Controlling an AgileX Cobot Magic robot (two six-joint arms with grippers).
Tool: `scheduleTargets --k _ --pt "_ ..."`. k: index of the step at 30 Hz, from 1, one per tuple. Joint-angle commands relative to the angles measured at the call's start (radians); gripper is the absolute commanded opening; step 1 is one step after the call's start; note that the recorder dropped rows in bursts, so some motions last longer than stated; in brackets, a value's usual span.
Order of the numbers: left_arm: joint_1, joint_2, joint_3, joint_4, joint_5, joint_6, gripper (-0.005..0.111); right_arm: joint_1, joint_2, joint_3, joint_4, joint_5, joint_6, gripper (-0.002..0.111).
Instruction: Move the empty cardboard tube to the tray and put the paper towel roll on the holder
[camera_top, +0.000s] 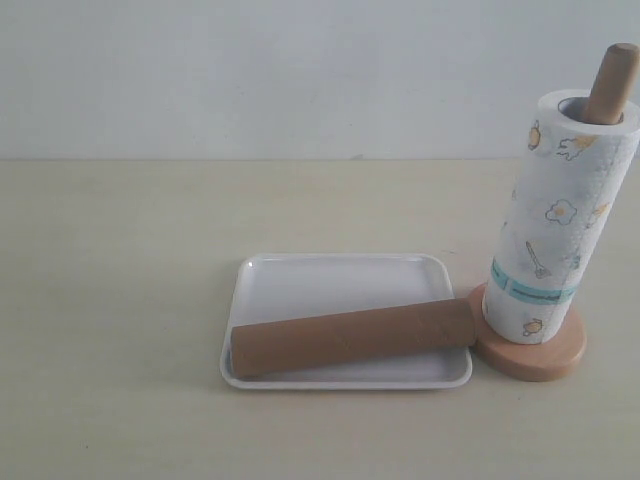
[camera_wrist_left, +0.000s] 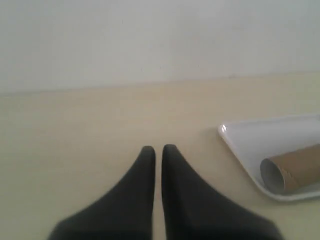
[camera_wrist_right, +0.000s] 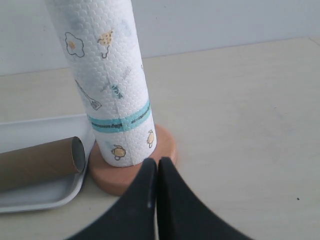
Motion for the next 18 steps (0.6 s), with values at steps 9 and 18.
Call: scheduleTargets --k 9,18 --pt "0.002 -0.003 0.003 -0.009 0.080 0.006 0.005 -0.002 -0.005 -0.001 -0.001 -0.005 -0.002 0.000" --pt "0.162 -0.003 0.003 -0.009 0.090 0.006 0.005 -0.002 -0.005 -0.001 -0.001 -0.005 -0.001 0.000"
